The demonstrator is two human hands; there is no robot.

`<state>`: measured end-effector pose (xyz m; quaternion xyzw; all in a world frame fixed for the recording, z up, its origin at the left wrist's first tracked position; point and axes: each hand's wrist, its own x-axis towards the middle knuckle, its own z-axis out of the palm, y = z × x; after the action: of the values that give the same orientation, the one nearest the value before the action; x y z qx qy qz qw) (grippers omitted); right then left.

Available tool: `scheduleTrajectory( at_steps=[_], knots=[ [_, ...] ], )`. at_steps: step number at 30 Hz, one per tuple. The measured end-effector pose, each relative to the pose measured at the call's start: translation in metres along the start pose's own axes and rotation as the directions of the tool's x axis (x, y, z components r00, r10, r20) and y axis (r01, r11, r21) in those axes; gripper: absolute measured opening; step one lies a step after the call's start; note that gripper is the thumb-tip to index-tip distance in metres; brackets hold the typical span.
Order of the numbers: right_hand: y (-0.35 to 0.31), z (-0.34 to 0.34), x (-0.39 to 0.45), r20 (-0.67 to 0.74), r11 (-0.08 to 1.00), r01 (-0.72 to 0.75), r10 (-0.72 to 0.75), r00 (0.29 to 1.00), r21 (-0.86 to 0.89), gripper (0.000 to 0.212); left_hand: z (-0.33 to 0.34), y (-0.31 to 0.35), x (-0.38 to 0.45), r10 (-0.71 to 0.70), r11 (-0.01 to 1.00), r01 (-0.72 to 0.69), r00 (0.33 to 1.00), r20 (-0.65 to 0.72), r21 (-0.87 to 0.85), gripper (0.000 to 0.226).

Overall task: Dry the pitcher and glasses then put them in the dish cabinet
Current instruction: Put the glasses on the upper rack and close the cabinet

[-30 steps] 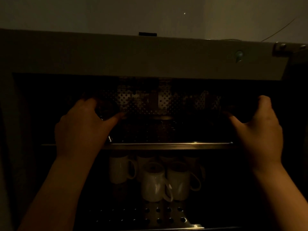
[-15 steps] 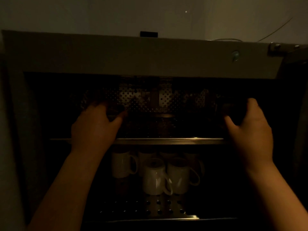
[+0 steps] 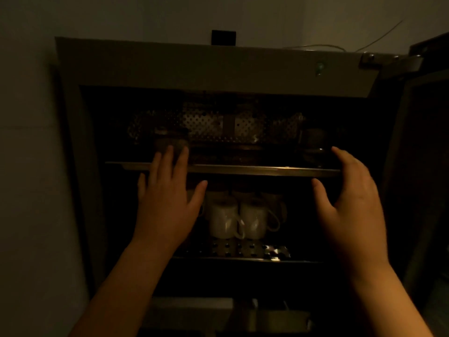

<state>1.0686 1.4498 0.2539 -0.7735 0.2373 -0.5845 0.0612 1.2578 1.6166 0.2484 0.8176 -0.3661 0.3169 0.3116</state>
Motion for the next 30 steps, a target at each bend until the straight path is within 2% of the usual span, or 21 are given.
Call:
scheduleTrajectory(
  at_steps=[4,8,14,21,25,30],
  knots=[
    [-0.016,-0.028,-0.026,0.020,0.998,0.018,-0.019,1.000,0.055,0.056,-0.011,0.011,-0.039,0.034,0.999,-0.034,0.999,0.026,0.009,0.070],
    [-0.034,-0.060,-0.046,0.028,0.996,0.043,-0.045,0.999,0.076,0.055,-0.029,0.027,-0.070,0.064,0.997,-0.062,0.998,0.025,-0.052,0.072],
    [-0.060,-0.111,-0.073,0.002,0.998,0.031,-0.031,1.000,0.056,0.054,-0.060,0.053,-0.100,0.158,0.983,-0.160,0.987,-0.022,-0.093,0.067],
    [-0.083,-0.165,-0.107,-0.058,0.995,0.041,-0.046,0.997,-0.094,0.047,-0.096,0.080,-0.130,0.274,0.915,-0.290,0.957,-0.096,-0.281,0.063],
    [-0.094,-0.200,-0.123,-0.076,0.979,0.073,-0.089,0.993,-0.191,0.052,-0.110,0.096,-0.143,0.322,0.867,-0.344,0.939,-0.122,-0.359,0.062],
    [-0.102,-0.252,-0.130,-0.135,0.944,0.093,-0.142,0.981,-0.315,0.053,-0.132,0.147,-0.157,0.447,0.763,-0.480,0.876,-0.181,-0.433,0.061]
  ],
)
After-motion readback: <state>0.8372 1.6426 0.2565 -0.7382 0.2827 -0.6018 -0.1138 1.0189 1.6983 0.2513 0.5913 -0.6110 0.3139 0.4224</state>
